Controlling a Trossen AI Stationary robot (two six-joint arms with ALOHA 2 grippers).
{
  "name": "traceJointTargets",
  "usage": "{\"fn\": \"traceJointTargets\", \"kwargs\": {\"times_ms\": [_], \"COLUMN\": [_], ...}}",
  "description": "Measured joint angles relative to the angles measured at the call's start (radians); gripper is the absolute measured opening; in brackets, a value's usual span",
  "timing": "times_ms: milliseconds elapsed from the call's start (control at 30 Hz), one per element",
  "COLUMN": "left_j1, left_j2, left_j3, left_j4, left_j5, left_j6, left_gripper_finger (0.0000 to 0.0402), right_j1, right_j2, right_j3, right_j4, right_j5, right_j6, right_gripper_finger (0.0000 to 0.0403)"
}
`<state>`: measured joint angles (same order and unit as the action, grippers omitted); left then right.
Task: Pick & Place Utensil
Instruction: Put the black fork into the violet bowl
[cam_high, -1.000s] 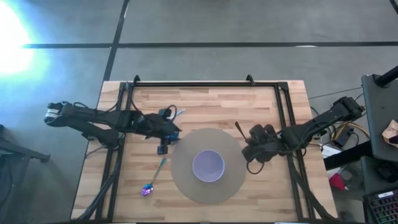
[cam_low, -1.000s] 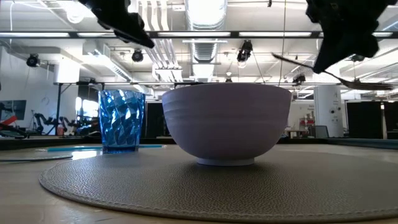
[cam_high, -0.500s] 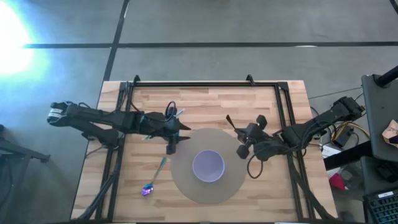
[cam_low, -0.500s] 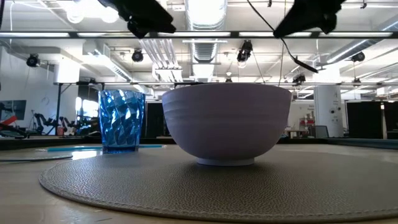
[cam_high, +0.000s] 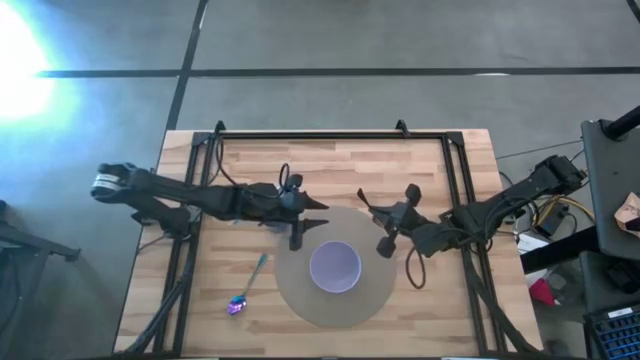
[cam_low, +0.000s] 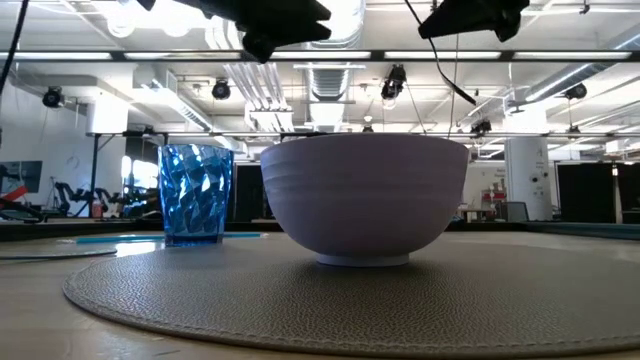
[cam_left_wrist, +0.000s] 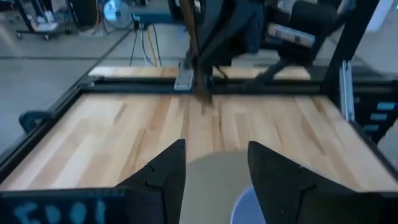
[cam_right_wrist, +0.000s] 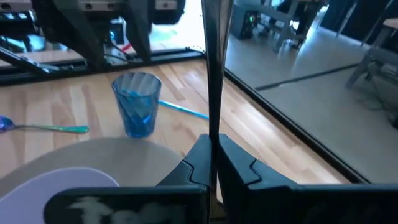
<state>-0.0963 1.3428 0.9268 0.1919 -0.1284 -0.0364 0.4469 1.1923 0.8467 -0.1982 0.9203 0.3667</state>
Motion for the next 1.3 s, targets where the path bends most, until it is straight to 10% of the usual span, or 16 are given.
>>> {"fn": "traceJointTargets", "kwargs": {"times_ms": [633, 1300], "left_j1": [-0.001, -0.006], "left_j2": [0.15, 0.152], "left_j3": [0.0, 0.0], "left_j4": [0.35, 0.373], "left_j5": [0.0, -0.02], "left_j6": [-0.073, -0.083], "left_gripper_finger": [0.0165, 0.0165], "right_j1": [0.0, 0.0], "right_j2": [0.042, 0.274], "right_j3": [-0.1, -0.083], "right_j4": [0.307, 0.585], "right_j5": [-0.003, 0.104], "right_j6": [-0.104, -0.143], "right_gripper_finger": [0.0008, 0.0008]}}
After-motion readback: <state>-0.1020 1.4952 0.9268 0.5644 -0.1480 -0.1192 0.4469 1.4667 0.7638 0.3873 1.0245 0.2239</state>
